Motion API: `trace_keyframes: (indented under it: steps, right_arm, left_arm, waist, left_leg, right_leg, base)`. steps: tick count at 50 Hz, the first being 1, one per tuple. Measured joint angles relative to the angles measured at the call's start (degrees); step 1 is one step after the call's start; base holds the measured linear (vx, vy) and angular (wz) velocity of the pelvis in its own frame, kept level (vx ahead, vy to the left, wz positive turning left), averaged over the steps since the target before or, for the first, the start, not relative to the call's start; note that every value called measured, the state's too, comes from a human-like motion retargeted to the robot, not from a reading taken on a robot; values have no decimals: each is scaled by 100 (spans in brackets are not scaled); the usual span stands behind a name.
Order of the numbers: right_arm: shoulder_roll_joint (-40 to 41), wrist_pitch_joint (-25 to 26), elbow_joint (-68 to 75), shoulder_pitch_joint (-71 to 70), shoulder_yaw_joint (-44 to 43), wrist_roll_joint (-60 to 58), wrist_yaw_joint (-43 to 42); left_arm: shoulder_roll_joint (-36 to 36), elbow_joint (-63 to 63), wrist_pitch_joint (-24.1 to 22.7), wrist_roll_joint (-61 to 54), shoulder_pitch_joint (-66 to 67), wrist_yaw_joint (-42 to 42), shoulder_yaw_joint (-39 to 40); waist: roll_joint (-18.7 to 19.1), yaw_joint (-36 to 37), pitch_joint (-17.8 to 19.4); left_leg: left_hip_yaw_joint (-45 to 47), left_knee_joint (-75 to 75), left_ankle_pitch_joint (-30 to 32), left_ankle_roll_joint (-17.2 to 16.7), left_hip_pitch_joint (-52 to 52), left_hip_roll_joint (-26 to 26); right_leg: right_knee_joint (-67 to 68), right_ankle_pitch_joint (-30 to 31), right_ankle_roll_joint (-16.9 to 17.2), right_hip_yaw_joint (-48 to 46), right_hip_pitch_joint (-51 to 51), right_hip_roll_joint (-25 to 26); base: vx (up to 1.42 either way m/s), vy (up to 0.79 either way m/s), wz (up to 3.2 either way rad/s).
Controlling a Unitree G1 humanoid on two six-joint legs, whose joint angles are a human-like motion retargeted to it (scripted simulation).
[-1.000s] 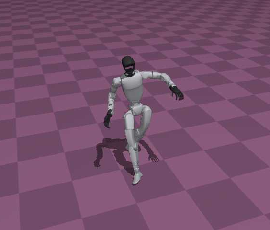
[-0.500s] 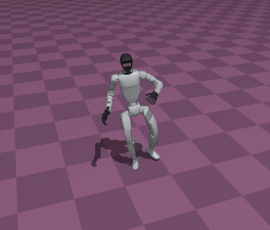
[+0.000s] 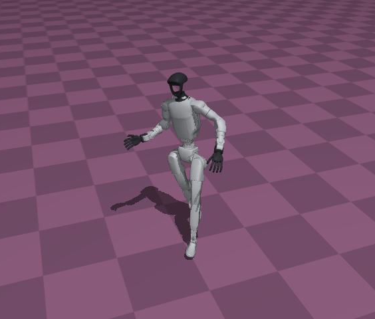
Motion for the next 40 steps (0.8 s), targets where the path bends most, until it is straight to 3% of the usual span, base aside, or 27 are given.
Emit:
trace_keyframes:
  steps: [4, 7, 12, 15, 17, 18, 21, 22, 23, 24, 25, 28, 30, 32, 36, 40]
  right_arm:
    - [15, 65, -148, 46, 217, -31, 149]
    - [20, 133, -119, 145, 409, -3, 288]
    - [172, 128, 120, 309, 922, 378, 292]
    - [375, 148, 270, 415, 1264, 606, 374]
    - [543, 139, 357, 378, 1428, 738, 429]
    - [605, 104, 358, 429, 1488, 774, 444]
    - [638, -36, 244, 721, 1589, 769, 479]
    - [541, -4, 253, 763, 1631, 332, 506]
    - [288, 175, 363, 722, 1718, -933, 572]
    - [341, 97, 299, 748, 1706, -590, 496]
    - [546, -110, 148, 808, 1644, 557, 347]
    - [177, 16, 266, 724, 1811, -992, 10]
    - [437, -108, 179, 560, 1728, 183, 188]
    - [513, -187, 154, 512, 1719, 629, 243]
    - [558, -212, 322, 336, 1704, 543, -140]
    - [629, -61, 429, 377, 1673, 475, -124]
  left_arm:
    - [-213, 152, -36, -20, 334, -241, 51]
    - [-379, 339, -58, -97, 353, -492, 14]
    - [-567, 959, 77, -117, 86, -383, -449]
    - [-666, 1520, 121, 296, -159, -526, -744]
    - [-635, 1882, 218, 464, -468, -552, -896]
    - [-644, 2003, 245, 565, -543, -576, -945]
    - [-673, 2156, 216, 953, -565, -594, -969]
    - [-658, 2174, 190, 987, -602, -561, -943]
    - [-609, 2179, 156, 882, -697, -485, -895]
    - [-585, 2167, 141, 824, -727, -413, -872]
    - [-573, 2144, 135, 789, -724, -343, -862]
    - [-401, 2105, 102, 436, -898, 1, -712]
    - [-315, 2101, 177, -159, -1034, 274, -526]
    - [-298, 2134, 200, -765, -1139, 602, -332]
    - [-435, 2286, 175, -2006, -1344, 1319, 211]
    - [-644, 2389, 231, -2444, -1374, 1557, 713]
  waist:
    - [26, 467, 90]
    - [-105, 791, 299]
    - [-626, 831, 582]
    - [-888, 814, 622]
    - [-1135, 869, 556]
    - [-1181, 872, 477]
    - [-1037, 743, 310]
    - [-1005, 671, 285]
    - [-1053, 592, 281]
    - [-1004, 512, 269]
    - [-908, 432, 253]
    - [-913, 294, 264]
    - [-963, 147, 315]
    - [-1021, 133, 249]
    - [-1192, 85, 156]
    - [-1365, 56, 32]
  left_leg:
    - [111, -497, -188, 56, 39, -120]
    - [-373, -685, -230, 99, 81, -253]
    - [-526, -435, -129, 552, 16, -184]
    - [-89, -31, -502, 376, 14, 176]
    - [220, -124, -553, 460, 52, 304]
    - [395, -175, -582, 498, 71, 335]
    - [770, -169, -724, 383, 254, 599]
    - [866, -139, -788, 364, 303, 660]
    - [960, -98, -879, 433, 322, 645]
    - [1053, -67, -920, 378, 391, 705]
    - [1146, -41, -938, 261, 485, 802]
    - [1547, 97, -1111, 300, 718, 848]
    - [1843, 229, -1233, 364, 838, 824]
    - [2191, 319, -1319, 405, 975, 764]
    - [2825, 473, -1442, 521, 1334, 521]
    - [3336, 777, -1530, 860, 1810, 327]
  right_leg:
    - [-56, 80, 190, 919, 39, -111]
    - [-104, 138, 307, 1431, 93, -253]
    - [335, 251, 400, 1256, -152, -397]
    - [1311, 530, 489, 361, -759, -313]
    - [2603, 802, 804, -723, -1723, -358]
    - [3062, 906, 801, -1205, -2145, -518]
    - [3605, 734, 261, -2625, -2736, -971]
    - [3709, 608, 203, -3049, -2892, -1128]
    - [3922, 548, 413, -3426, -3153, -1343]
    - [3781, 398, 328, -3744, -3195, -1427]
    - [3462, 201, 95, -4032, -3126, -1447]
    - [2792, -116, -1, -4864, -3289, -1824]
    - [2203, -311, -135, -5587, -3345, -2155]
    - [1406, -350, -217, -6540, -3295, -2415]
    - [-443, 208, -108, -8320, -3004, -2452]
    - [-1287, 596, -188, -8163, -2739, -2371]
  base:
    - [37, 4, -240]
    - [40, 7, -213]
    - [40, 10, -131]
    - [37, 9, -136]
    - [31, 6, -169]
    - [26, 20, -153]
    - [25, 23, -126]
    - [25, 15, -89]
    - [24, 14, -85]
    - [22, 13, -86]
    - [20, 11, -96]
    - [20, 8, -110]
    - [19, 3, -118]
    - [19, -1, -130]
    - [22, -7, -124]
    - [30, -15, -105]
